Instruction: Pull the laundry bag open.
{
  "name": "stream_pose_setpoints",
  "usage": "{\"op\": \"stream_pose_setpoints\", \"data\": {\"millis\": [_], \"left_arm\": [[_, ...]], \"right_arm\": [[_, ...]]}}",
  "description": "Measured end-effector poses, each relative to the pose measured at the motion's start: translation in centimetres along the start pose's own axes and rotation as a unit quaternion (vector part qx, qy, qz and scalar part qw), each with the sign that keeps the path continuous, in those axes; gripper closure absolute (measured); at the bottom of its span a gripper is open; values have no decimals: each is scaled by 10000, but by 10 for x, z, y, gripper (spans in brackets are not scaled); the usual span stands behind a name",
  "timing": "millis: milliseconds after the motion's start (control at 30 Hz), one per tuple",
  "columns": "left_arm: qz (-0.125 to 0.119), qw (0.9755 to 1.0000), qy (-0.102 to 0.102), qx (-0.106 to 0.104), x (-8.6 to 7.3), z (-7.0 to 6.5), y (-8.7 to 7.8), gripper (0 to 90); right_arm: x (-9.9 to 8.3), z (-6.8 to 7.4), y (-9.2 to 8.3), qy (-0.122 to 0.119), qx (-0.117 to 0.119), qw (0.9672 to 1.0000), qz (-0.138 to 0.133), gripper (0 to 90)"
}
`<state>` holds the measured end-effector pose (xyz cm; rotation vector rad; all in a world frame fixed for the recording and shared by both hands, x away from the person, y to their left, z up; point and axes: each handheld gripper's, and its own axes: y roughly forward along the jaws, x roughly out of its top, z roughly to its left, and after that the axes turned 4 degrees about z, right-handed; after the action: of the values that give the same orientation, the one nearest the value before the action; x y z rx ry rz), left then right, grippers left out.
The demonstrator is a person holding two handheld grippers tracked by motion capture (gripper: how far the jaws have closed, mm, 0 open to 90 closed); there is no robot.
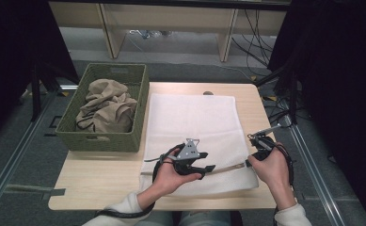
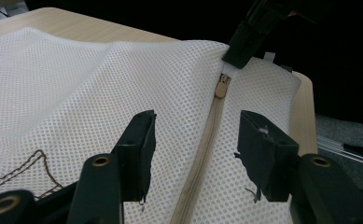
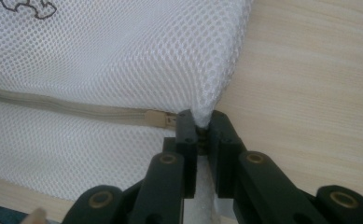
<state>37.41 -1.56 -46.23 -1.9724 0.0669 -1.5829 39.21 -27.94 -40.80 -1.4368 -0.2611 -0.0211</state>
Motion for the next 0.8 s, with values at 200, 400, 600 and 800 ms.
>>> {"op": "stream_pose_setpoints", "data": {"millis": [200, 400, 600, 800], "left_arm": [[33, 10000, -15, 15, 0, 1, 4, 460], [29, 10000, -4, -1, 1, 0, 7, 459], [28, 10000, -16, -31, 4, 0, 9, 459], [76, 9999, 65, -71, 7, 0, 17, 460]], "right_arm": [[0, -2, 1, -158, -20, 9998, -103, 840], [0, 2, -2, -1, -2, 10000, -32, 840], [2, 5, -4, -2, -4, 10000, -40, 840], [3, 8, -6, -22, -27, 10000, -60, 840]]}}
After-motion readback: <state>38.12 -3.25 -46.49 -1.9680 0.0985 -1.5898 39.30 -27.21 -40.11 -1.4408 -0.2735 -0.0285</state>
